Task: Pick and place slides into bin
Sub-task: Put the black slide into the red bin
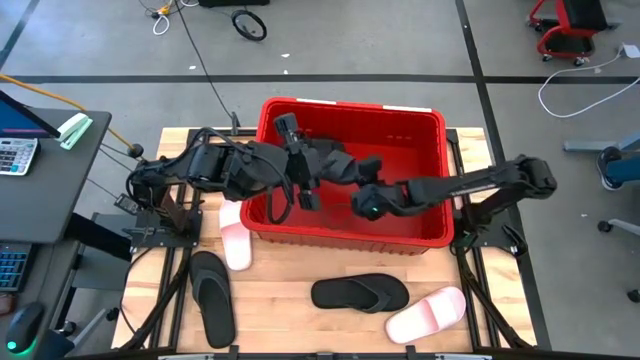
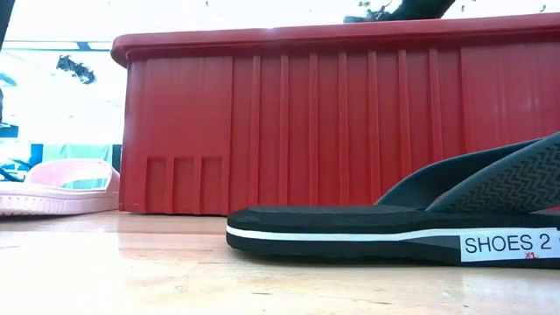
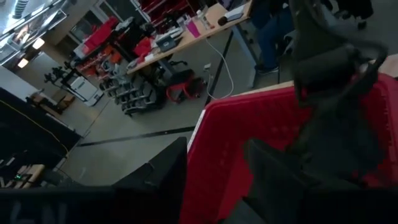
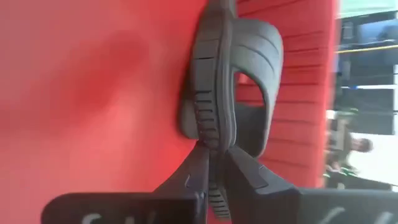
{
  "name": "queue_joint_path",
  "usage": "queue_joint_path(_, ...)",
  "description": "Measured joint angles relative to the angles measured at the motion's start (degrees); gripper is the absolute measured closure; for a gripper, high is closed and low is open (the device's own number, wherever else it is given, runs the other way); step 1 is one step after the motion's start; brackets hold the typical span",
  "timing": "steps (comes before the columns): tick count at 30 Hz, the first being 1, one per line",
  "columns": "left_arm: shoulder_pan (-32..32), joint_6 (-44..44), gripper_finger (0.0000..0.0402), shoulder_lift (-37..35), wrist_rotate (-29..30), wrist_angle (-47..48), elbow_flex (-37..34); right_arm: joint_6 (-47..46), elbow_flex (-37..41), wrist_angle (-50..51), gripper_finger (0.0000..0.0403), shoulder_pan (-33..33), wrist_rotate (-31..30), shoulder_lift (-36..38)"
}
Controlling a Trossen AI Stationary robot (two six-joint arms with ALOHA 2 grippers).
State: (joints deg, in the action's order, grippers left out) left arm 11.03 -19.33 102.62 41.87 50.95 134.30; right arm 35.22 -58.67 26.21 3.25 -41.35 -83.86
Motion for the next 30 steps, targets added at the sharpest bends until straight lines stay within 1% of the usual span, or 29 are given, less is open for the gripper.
queue_joint_path(4,0.02,0.02,0.0229,0.01,-0.02,0.99,0.00,4.39,-0.77,-3.50,0.0370,-4.22,6.23,-3.72)
queue_joint_path(6,0.02,0.07,0.0230,0.01,0.00,1.25,0.00,6.36,-0.83,-5.94,0.0370,-6.29,10.96,-4.74)
queue_joint_path(8,0.02,0.04,0.0230,0.01,-0.02,1.42,0.00,6.83,-0.93,-8.11,0.0370,-7.87,15.65,-5.67)
queue_joint_path(9,0.02,0.06,0.0230,0.01,0.00,1.47,0.00,6.83,-0.93,-9.13,0.0371,-8.39,16.66,-6.28)
queue_joint_path(12,0.02,0.05,0.0230,0.01,-0.02,1.65,0.00,7.92,-0.93,-11.95,0.0373,-9.68,16.41,-8.18)
queue_joint_path(17,0.02,0.10,0.0230,0.01,0.00,1.69,0.00,11.36,-0.95,-14.02,0.0371,-13.04,21.78,-10.05)
queue_joint_path(22,0.02,0.31,0.0230,0.01,0.00,2.04,0.00,11.55,-0.95,-15.45,0.0370,-15.38,22.34,-11.50)
queue_joint_path(28,0.02,0.99,0.0230,0.01,0.00,4.59,0.00,12.23,-0.95,-18.47,0.0370,-17.06,22.08,-11.55)
queue_joint_path(30,0.02,1.07,0.0230,0.01,0.00,4.86,0.00,12.22,-0.95,-18.07,0.0364,-17.71,22.79,-11.53)
